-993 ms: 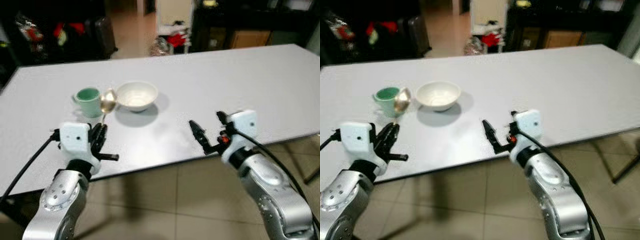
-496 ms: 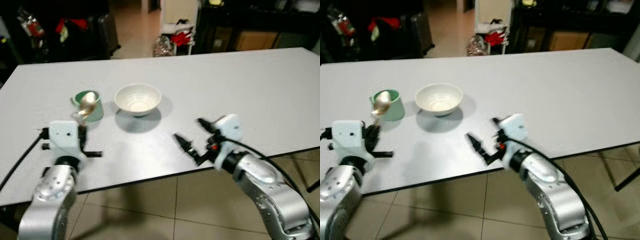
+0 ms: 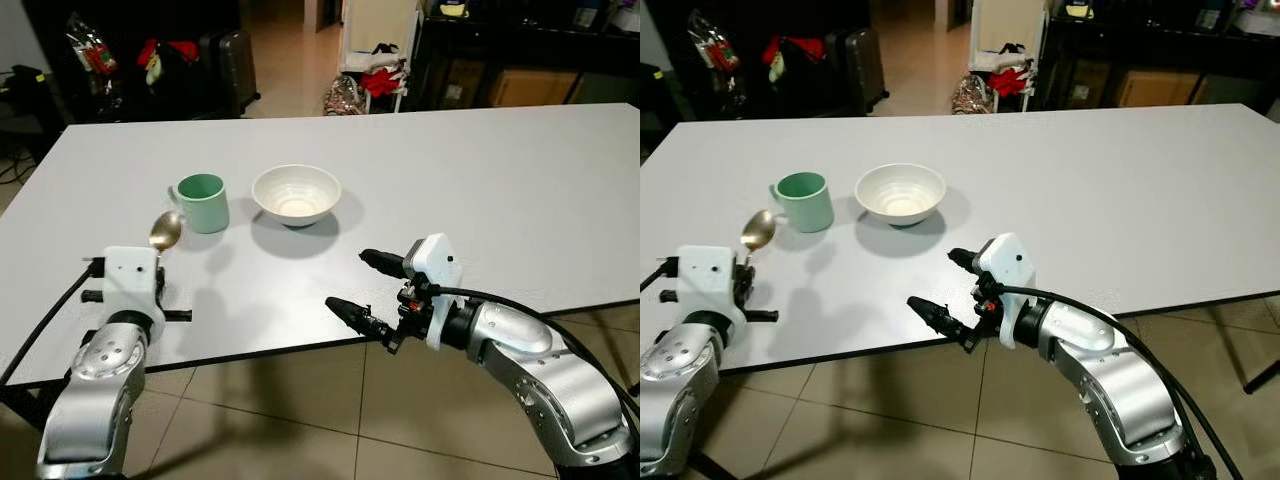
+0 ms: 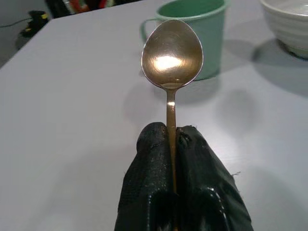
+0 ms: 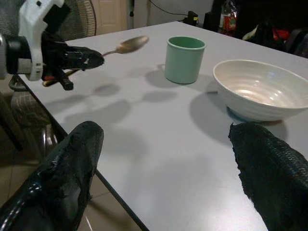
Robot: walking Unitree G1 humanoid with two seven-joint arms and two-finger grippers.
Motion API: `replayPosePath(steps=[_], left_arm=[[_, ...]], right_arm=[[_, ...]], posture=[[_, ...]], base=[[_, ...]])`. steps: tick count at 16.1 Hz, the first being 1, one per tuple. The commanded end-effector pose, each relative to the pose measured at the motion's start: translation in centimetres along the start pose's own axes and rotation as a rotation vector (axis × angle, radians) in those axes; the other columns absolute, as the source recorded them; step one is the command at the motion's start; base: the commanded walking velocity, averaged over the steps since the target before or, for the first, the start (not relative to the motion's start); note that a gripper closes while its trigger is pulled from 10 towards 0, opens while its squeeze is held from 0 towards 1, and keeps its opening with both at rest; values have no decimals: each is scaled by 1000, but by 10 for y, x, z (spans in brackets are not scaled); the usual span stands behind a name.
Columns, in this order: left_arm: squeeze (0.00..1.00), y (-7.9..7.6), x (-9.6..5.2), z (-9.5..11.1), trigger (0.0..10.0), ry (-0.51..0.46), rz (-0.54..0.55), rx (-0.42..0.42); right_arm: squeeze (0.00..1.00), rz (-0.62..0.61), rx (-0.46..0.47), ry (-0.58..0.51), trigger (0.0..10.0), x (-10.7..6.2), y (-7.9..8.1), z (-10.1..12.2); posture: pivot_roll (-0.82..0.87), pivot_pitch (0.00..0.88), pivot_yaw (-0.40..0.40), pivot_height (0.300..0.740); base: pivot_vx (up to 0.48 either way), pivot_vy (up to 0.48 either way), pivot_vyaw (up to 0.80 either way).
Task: Setting the table
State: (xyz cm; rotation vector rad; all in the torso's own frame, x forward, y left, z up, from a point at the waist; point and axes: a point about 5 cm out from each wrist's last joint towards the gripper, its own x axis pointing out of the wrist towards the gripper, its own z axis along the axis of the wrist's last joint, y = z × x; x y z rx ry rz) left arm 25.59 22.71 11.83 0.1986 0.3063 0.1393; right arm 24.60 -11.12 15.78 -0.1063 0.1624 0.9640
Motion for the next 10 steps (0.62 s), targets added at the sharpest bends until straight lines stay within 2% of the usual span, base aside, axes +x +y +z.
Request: replayPosePath(steps=[1,3,5,7,8,10], left_arm=[[0,-4,3,7,10000,-35,-27,25],[0,-16,3,26,10000,-130,-112,-15],[0,-25,7,45,10000,-190,-158,-46],[0,-27,11,54,10000,-211,-161,-35],[0,-30,13,62,10000,-233,-175,-46],[0,-38,15,72,10000,-276,-217,-52]], right_arm=[[0,-23,-7,-13,10000,-1,-5,3],[0,-188,2,-43,10000,-4,-19,5],[0,-359,64,-81,10000,-7,-29,4],[0,-434,73,-93,10000,-11,-34,3],[0,-506,93,-103,10000,-16,-42,2],[0,-559,113,-126,10000,-21,-46,3]], posture=[[8,0,18,740],[9,0,14,740],[9,0,18,740],[3,0,25,740],[-3,0,30,740],[-7,0,27,740]], base=[[0,0,0],[0,0,0],[0,0,0],[0,0,0],[0,0,0],[0,0,0]])
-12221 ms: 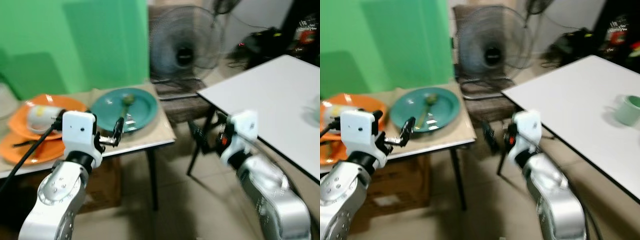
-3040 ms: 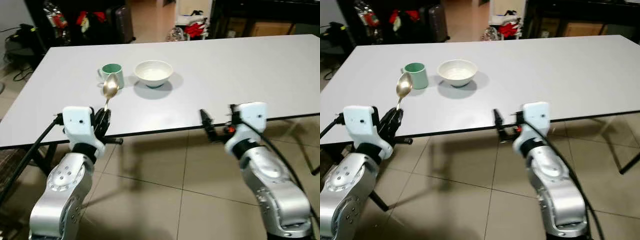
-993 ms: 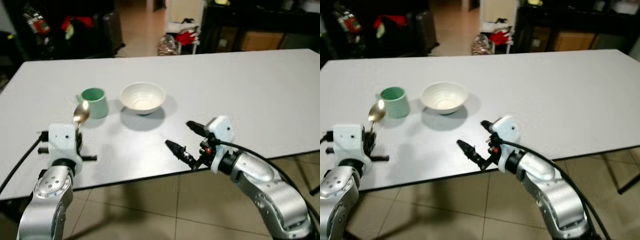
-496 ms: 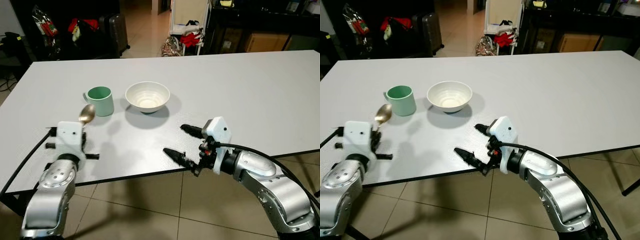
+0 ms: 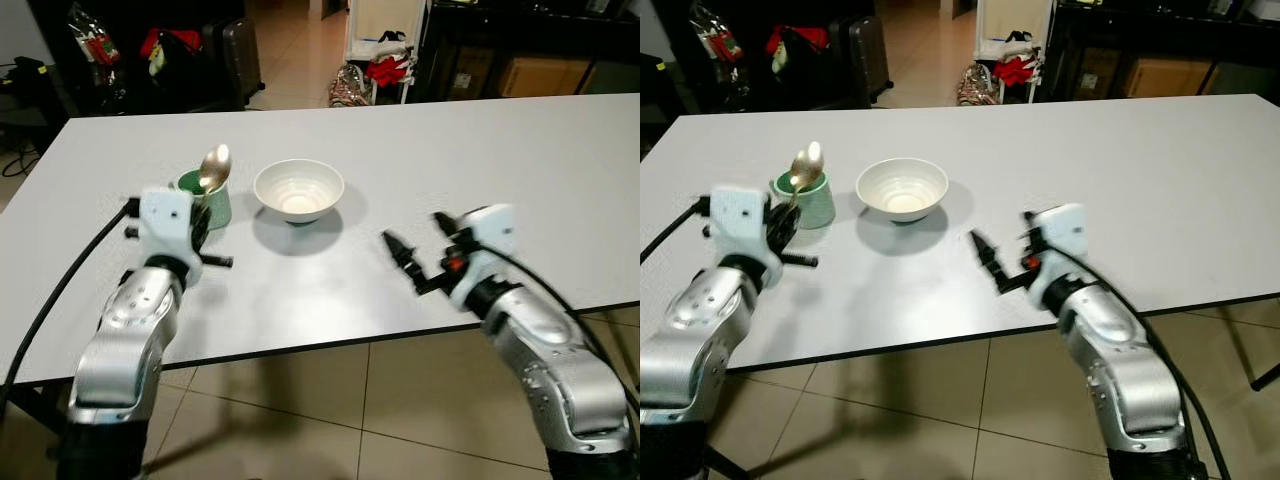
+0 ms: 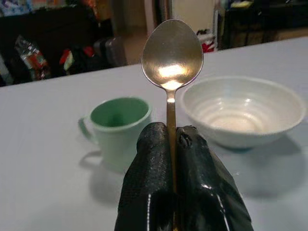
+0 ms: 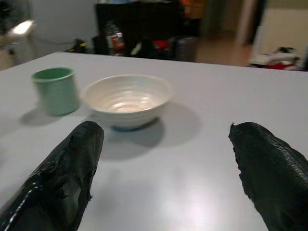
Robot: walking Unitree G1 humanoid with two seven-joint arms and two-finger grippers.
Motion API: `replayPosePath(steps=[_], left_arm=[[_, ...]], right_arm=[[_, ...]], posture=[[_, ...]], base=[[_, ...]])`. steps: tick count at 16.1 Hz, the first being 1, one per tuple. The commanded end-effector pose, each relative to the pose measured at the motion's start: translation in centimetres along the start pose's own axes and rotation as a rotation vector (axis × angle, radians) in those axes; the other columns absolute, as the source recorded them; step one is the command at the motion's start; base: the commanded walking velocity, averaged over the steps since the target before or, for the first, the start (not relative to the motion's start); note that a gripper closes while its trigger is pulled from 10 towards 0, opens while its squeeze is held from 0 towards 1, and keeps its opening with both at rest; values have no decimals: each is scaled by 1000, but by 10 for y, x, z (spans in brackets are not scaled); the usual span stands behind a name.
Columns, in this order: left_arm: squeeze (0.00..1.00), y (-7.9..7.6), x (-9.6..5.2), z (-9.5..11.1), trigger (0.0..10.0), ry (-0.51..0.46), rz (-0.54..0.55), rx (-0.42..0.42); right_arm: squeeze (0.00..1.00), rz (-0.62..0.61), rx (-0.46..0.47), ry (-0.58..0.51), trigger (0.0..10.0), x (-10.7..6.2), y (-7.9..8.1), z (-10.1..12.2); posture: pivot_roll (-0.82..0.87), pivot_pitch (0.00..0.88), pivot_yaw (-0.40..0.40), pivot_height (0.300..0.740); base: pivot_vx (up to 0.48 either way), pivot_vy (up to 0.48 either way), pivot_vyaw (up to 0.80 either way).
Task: Setting the table
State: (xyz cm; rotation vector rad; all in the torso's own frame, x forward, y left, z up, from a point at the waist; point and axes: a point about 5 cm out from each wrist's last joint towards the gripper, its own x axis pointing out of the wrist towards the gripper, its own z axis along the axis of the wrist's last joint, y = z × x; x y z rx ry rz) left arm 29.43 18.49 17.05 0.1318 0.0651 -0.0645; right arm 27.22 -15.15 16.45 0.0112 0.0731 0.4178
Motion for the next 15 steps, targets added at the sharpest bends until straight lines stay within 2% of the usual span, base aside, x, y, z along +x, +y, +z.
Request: replayPosePath(steps=[1,4,15], left_arm=[[0,-8,4,9,10000,-48,-45,-7],[0,-13,6,15,10000,-73,-53,-23],[0,-8,7,10,10000,-55,-28,12]], right_arm=[[0,-28,5,-11,10000,-1,-1,1],[0,-28,10,-17,10000,-1,4,1],[0,46,-10,-28,10000,1,13,3]], posture=[[-10,0,26,740],[-10,0,19,740],[-16,0,12,740]], base=[[0,0,-419],[85,0,-685],[336,0,0]])
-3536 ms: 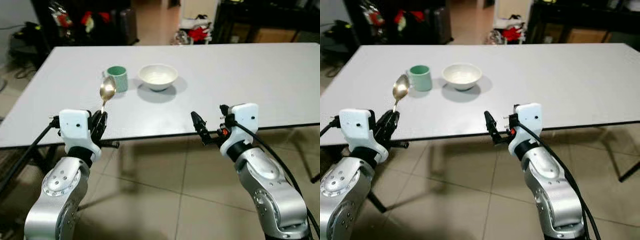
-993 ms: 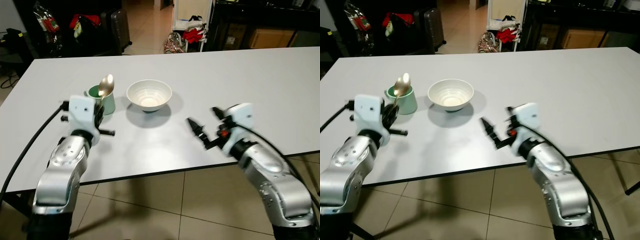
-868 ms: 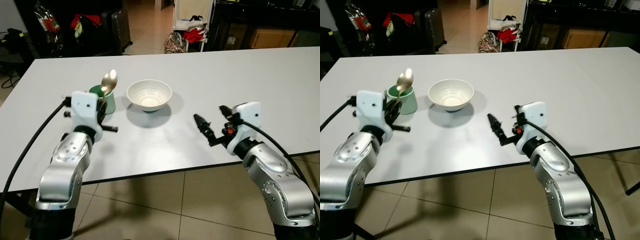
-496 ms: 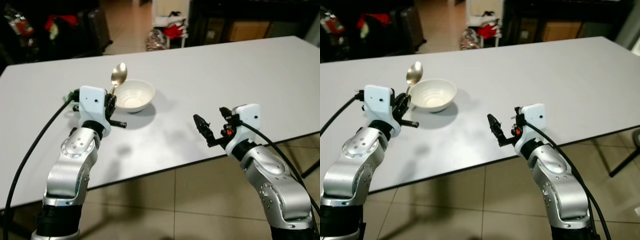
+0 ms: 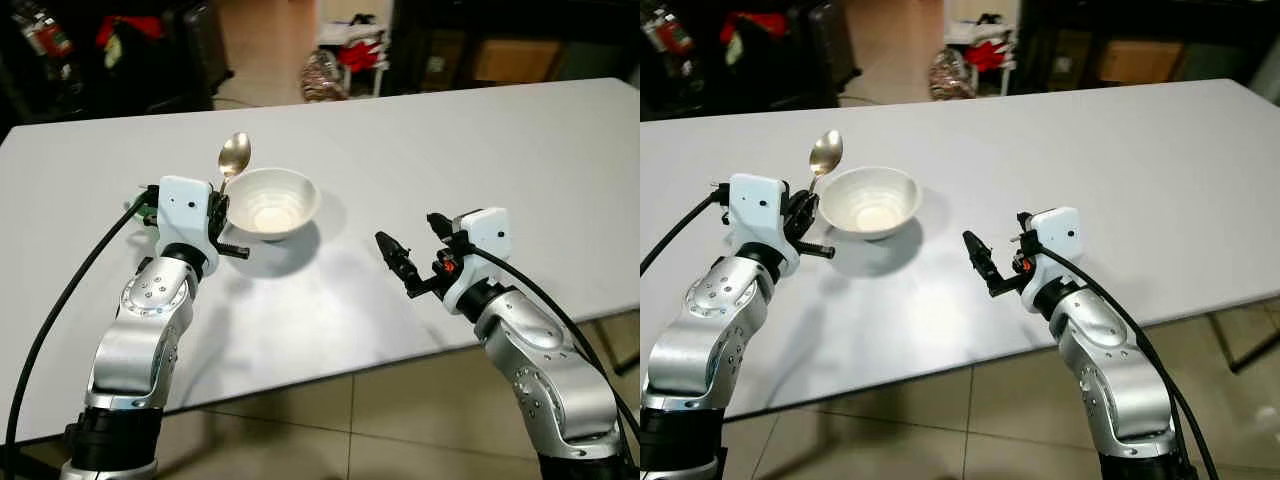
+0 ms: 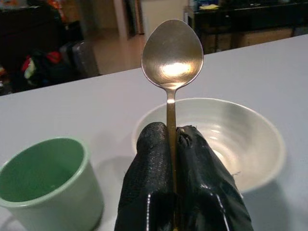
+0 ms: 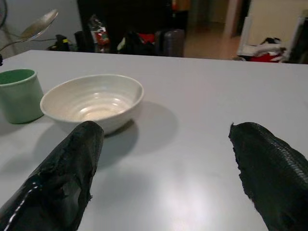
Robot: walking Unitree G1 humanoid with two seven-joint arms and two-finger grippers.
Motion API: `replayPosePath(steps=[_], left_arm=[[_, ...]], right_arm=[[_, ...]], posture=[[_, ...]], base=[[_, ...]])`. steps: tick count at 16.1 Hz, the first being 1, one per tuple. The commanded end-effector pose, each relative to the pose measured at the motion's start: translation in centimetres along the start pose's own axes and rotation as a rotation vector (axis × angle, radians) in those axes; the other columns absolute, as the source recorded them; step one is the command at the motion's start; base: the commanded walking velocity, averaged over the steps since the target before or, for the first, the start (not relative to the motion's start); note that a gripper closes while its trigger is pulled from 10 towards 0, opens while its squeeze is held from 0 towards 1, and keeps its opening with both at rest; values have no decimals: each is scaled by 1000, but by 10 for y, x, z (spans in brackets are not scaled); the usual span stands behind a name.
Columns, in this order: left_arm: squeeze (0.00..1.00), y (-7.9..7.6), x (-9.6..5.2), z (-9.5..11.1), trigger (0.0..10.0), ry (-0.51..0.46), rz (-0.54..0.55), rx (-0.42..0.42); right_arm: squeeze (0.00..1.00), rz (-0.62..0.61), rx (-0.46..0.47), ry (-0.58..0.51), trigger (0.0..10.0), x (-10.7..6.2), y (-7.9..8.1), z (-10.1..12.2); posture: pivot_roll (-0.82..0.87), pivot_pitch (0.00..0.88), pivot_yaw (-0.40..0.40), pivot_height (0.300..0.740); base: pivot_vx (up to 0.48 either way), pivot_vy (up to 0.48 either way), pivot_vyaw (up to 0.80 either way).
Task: Setting the table
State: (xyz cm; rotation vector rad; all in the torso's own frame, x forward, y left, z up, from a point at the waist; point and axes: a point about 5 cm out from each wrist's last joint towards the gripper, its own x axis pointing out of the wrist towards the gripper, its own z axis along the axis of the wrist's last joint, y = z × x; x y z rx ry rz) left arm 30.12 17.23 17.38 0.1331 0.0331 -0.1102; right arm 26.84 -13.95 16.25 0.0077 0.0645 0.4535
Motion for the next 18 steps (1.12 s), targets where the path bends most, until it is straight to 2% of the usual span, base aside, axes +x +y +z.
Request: replayPosePath(steps=[1,3,6,8,10,13,16,17,18], left_arm=[[0,3,0,4,10000,-22,15,8],[0,3,0,4,10000,-23,12,11],[0,4,0,3,10000,-13,5,19],[0,6,-1,0,10000,10,14,12],[0,6,-1,-3,10000,45,13,49],[0,13,-5,-7,10000,130,17,102],[0,17,-8,-5,10000,162,12,127],[0,20,-13,-4,10000,243,-14,154],[0,20,-15,-4,10000,283,-39,164]], right_arm=[[0,12,3,-17,10000,0,0,5],[0,18,5,-16,10000,0,1,5],[0,45,-12,-15,10000,-1,3,5],[0,88,-41,7,10000,-2,5,5],[0,124,-63,24,10000,-4,6,4],[0,237,-113,64,10000,-9,10,4],[0,289,-130,86,10000,-12,12,4],[0,345,-142,110,10000,-15,13,4],[0,370,-147,123,10000,-16,14,3]], posture=[[-16,0,11,740],[-16,0,10,740],[-14,0,11,740],[-13,0,13,740],[-13,0,16,740],[-12,0,19,740],[-7,0,22,740],[-4,0,23,740],[-4,0,23,740]], base=[[386,0,-788],[384,0,-800],[363,0,0],[0,0,0],[0,0,0],[0,0,0],[0,0,0],[0,0,0],[0,0,0]])
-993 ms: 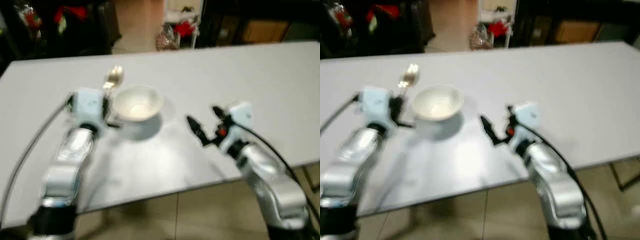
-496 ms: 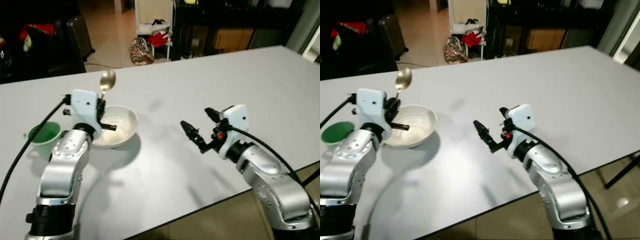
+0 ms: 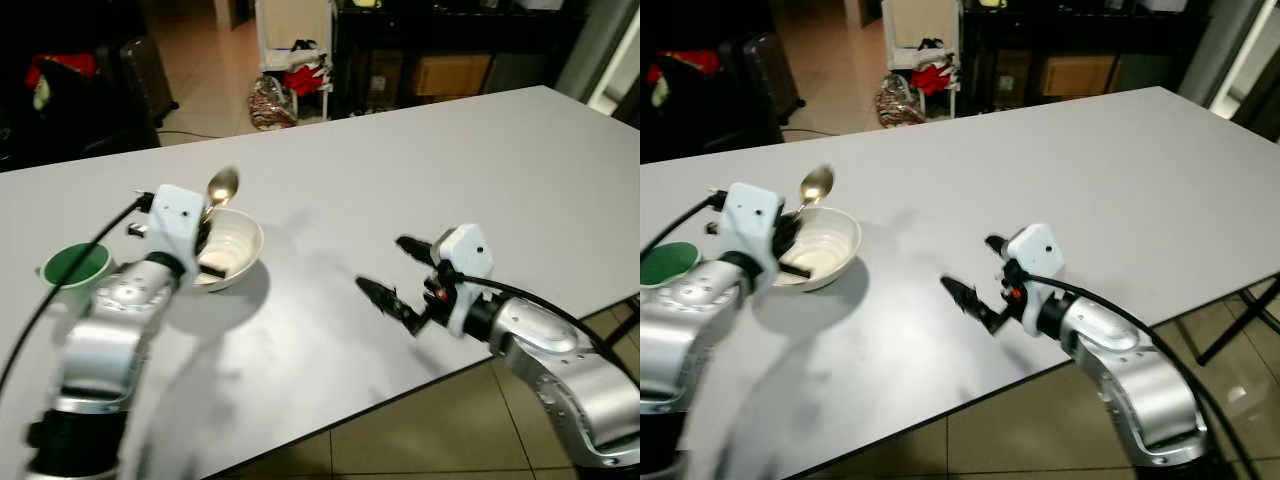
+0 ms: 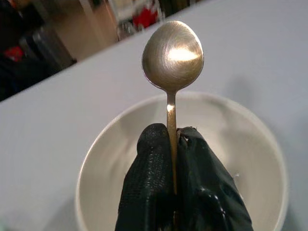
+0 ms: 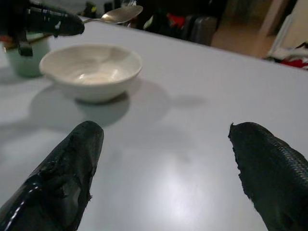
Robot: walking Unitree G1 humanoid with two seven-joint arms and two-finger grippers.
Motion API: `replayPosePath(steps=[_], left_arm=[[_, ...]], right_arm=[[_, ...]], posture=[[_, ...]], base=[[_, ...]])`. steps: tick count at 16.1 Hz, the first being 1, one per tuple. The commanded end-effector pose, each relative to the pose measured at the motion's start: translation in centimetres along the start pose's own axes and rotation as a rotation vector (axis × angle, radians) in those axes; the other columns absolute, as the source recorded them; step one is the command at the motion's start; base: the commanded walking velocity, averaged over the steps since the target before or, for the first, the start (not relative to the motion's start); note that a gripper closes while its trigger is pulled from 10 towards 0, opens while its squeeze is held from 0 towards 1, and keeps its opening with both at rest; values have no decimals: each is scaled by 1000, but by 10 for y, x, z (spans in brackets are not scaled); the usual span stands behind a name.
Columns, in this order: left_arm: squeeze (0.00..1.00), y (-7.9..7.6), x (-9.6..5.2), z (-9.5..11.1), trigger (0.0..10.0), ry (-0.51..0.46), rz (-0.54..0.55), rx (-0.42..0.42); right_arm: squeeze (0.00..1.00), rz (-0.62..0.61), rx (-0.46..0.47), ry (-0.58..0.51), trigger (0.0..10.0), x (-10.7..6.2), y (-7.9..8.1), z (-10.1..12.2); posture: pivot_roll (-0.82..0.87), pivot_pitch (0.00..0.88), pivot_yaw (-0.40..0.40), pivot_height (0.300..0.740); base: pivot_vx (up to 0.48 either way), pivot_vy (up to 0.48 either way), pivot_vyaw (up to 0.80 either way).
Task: Setting the table
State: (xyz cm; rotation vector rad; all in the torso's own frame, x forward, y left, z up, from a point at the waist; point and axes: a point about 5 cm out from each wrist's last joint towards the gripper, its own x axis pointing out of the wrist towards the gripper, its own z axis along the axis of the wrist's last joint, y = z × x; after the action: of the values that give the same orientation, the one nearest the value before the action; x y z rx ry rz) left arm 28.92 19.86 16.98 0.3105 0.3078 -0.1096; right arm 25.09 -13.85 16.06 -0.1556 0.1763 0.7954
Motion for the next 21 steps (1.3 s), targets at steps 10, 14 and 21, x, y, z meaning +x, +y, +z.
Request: replayPosePath(steps=[10,14,21], left_arm=[[0,17,-12,-13,10000,346,-35,62],[0,20,-9,-10,10000,357,-27,35],[714,16,-5,-5,10000,350,-45,2]], right_arm=[[0,285,-34,67,10000,-13,26,6],[0,319,-33,82,10000,-15,30,6],[0,331,-34,97,10000,-17,31,4]], posture=[[3,0,36,740],[3,0,41,740],[0,0,49,740]], base=[[0,0,0],[0,0,0],[0,0,0]])
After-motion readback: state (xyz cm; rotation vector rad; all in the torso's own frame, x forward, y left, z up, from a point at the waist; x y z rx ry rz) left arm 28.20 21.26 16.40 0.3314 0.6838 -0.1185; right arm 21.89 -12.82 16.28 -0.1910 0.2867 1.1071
